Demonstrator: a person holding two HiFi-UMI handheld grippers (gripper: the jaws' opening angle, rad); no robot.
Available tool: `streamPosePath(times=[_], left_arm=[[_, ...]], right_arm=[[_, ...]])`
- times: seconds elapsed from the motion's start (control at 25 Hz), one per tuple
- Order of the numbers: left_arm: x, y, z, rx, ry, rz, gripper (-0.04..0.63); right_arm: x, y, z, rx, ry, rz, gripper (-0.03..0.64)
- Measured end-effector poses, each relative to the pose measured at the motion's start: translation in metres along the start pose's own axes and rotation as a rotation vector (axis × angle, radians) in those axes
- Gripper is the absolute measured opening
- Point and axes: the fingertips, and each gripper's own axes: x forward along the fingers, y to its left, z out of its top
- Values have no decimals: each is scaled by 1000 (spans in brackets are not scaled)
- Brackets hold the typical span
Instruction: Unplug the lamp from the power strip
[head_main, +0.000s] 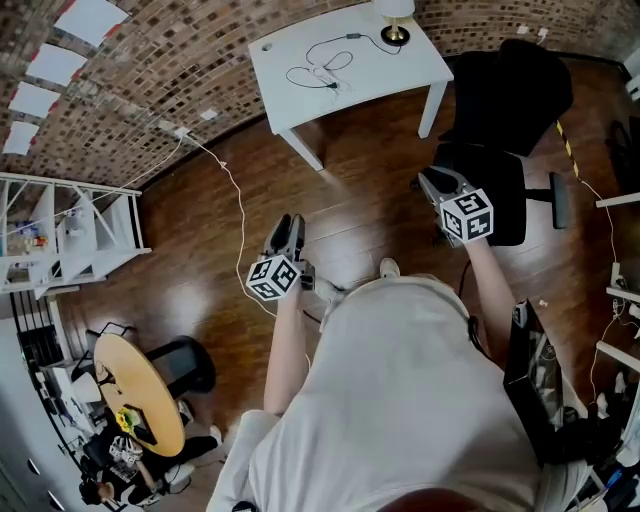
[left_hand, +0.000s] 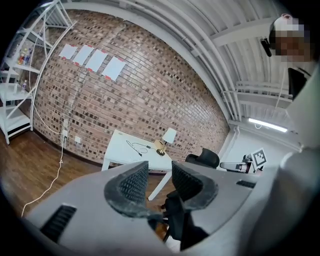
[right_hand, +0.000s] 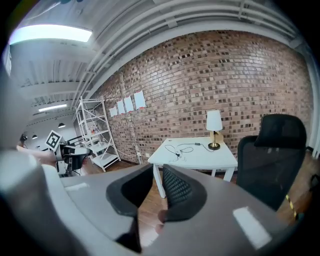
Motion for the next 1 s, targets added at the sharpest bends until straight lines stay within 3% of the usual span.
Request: streamPosePath(times=[0.44, 0.72, 1.0], left_arm=[[9, -3, 4, 14, 38, -30, 112], [3, 19, 27, -22, -6, 7, 62], [-7, 36, 20, -45, 7, 44, 3]], right_arm=[[9, -5, 11, -53, 33, -32, 58], [10, -16, 13, -81, 56, -49, 58], [5, -20, -1, -84, 92, -60, 58]])
